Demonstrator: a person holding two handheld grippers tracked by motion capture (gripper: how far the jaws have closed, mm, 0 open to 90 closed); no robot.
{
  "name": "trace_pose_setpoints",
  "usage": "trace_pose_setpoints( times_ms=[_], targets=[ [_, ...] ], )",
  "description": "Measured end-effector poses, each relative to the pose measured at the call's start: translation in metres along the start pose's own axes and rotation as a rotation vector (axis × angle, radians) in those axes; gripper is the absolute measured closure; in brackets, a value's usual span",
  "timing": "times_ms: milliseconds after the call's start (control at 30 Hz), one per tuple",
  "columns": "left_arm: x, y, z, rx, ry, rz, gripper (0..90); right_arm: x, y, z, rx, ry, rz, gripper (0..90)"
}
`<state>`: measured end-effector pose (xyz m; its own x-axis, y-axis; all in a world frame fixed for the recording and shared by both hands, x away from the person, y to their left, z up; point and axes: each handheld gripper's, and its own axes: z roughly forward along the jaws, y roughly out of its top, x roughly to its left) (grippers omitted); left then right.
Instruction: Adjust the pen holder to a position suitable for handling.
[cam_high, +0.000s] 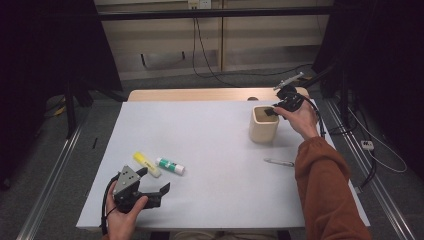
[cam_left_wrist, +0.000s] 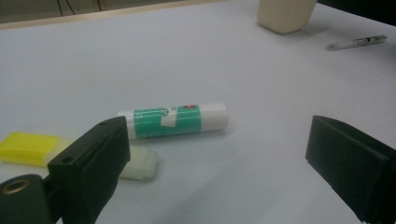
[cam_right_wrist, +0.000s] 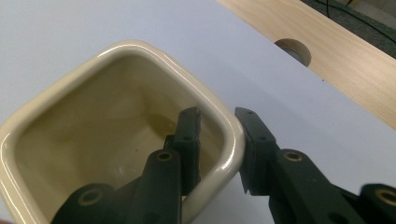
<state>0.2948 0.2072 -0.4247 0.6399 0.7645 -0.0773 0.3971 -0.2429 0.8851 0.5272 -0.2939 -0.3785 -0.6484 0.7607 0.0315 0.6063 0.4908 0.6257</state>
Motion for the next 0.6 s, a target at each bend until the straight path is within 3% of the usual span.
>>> trace_pose_setpoints(
  times_ms=[167,600],
  targets=[
    [-0.0003,0.0,0.0,0.003,-0.001,0.004,6.4,-0.0016,-0.0011,0.0,-0.009,-0.001,0.033,71.4],
    [0.0002,0.0001,0.0001,0.004,0.0,-0.001,6.4,0.0079,0.0038,-0.0097,-0.027,-0.015,0.04,71.4]
  ],
)
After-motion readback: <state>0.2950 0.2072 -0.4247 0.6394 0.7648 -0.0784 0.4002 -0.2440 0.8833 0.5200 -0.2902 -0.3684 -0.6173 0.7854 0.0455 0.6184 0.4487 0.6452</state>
